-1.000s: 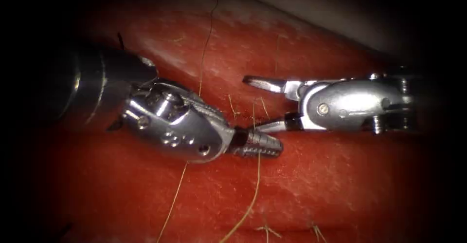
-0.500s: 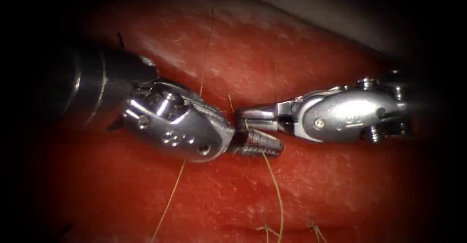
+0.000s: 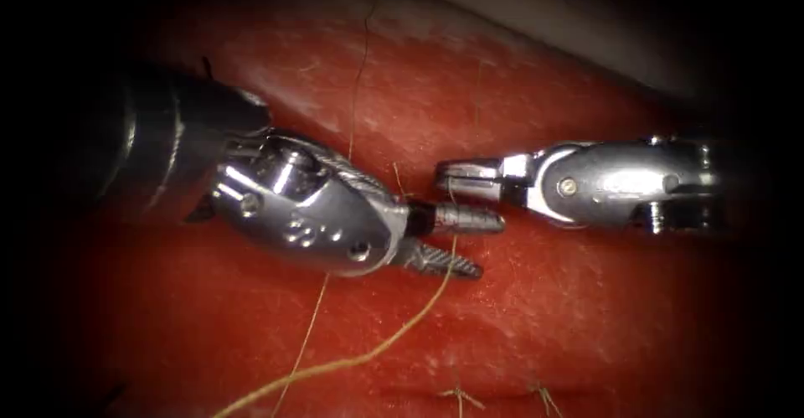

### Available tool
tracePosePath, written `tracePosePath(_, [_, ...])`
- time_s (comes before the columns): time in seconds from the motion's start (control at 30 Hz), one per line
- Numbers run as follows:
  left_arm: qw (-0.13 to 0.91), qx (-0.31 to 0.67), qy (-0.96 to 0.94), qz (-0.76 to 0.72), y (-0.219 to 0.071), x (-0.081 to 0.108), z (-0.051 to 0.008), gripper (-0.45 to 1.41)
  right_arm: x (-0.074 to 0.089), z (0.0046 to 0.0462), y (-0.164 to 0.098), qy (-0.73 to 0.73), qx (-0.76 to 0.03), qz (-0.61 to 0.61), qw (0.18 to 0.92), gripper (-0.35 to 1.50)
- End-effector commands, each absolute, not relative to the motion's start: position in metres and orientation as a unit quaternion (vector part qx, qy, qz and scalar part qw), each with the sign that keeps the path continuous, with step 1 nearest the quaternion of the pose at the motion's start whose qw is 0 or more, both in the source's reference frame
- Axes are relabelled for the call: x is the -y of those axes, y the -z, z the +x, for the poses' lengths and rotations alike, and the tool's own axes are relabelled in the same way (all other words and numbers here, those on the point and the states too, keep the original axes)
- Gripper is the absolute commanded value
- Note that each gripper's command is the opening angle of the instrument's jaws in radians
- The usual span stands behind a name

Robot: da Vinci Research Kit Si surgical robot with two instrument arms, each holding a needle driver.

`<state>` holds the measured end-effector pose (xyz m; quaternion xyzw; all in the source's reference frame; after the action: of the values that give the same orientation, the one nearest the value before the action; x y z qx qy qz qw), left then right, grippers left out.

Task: Wound Closure

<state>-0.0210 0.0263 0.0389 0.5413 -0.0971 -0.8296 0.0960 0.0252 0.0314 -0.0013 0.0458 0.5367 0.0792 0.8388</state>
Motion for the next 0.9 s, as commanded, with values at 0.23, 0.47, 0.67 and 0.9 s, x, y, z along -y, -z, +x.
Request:
tracePosePath(0.23, [0.079,0.104,0.822,0.554,-0.0381,-0.0264,-0.021,0.73,-0.0318,0.0246,-0.0017,-0.113,-0.521,0.077,0.842,-0.35])
tracePosePath(0.47, [0.067,0.111,0.805,0.579,-0.0364,-0.0273,-0.0189,0.73,-0.032,0.0225,-0.003,-0.107,-0.526,0.075,0.841,-0.35])
tracePosePath(0.67, [0.082,0.06,0.769,0.631,-0.0358,-0.0268,-0.0175,0.69,-0.0324,0.0215,-0.0032,-0.112,-0.535,0.068,0.834,-0.35])
tracePosePath(0.9, [0.068,0.009,0.705,0.706,-0.0334,-0.0276,-0.0151,0.68,-0.0326,0.0211,-0.0038,-0.112,-0.539,0.065,0.832,-0.35])
